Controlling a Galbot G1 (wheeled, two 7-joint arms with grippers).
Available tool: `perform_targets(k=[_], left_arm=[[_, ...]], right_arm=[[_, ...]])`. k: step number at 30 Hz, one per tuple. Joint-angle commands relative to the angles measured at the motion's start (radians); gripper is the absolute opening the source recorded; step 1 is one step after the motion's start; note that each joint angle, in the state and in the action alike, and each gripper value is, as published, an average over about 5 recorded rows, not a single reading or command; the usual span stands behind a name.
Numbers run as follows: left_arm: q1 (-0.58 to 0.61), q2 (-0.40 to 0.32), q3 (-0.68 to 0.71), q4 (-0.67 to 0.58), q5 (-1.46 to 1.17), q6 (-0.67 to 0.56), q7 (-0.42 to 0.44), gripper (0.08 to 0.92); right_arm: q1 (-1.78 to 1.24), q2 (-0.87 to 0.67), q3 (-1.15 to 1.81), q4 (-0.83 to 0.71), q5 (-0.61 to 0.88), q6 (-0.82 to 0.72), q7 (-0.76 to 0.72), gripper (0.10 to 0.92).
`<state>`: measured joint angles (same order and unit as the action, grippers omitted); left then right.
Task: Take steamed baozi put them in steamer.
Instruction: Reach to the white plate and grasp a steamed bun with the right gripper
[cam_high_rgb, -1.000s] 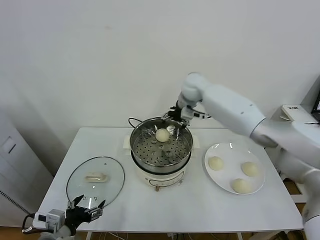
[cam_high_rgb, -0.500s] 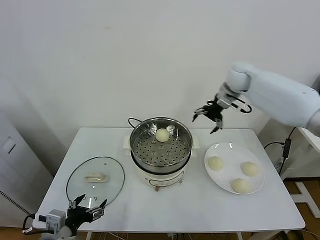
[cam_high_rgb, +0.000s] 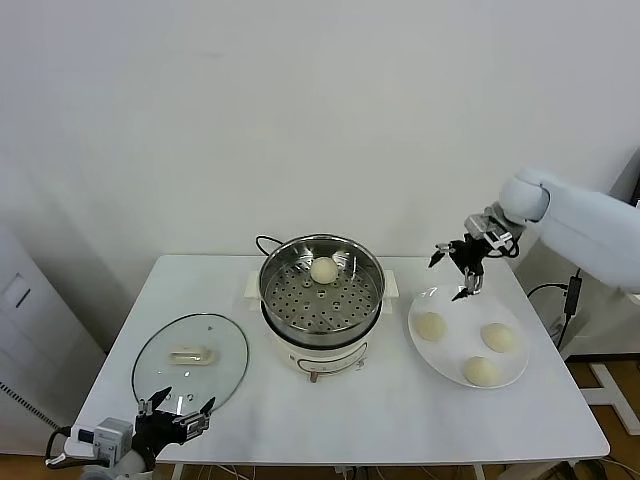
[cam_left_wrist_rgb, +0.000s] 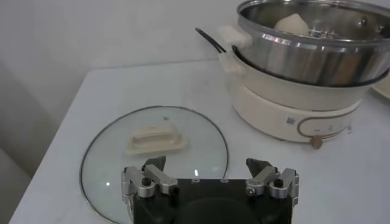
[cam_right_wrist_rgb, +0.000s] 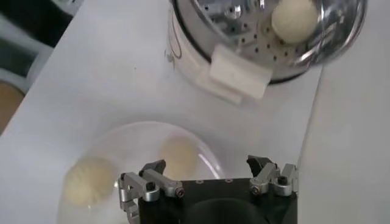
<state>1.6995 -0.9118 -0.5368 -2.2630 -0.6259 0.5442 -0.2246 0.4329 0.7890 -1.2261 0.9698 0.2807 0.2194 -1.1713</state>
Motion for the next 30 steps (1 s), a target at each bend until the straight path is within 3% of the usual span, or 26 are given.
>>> perform_targets(k=[1, 25, 30], left_arm=[[0.004, 0.000, -0.001, -0.004, 0.001, 0.001, 0.000, 0.823], [-0.005, 0.009, 0.005, 0.001, -0.004, 0.002, 0.001, 0.823], [-0.006, 0.012, 0.006, 0.002, -0.004, 0.002, 0.001, 0.823]], right_arm=[[-0.188, 0.030, 0.134, -0.097, -0.086, -0.070, 0.000, 0.823], [-0.329, 0.162, 0.322, -0.299, -0.251, -0.021, 0.026, 0.822], [-0.342, 0.180, 0.343, -0.318, -0.265, -0.015, 0.027, 0.792]])
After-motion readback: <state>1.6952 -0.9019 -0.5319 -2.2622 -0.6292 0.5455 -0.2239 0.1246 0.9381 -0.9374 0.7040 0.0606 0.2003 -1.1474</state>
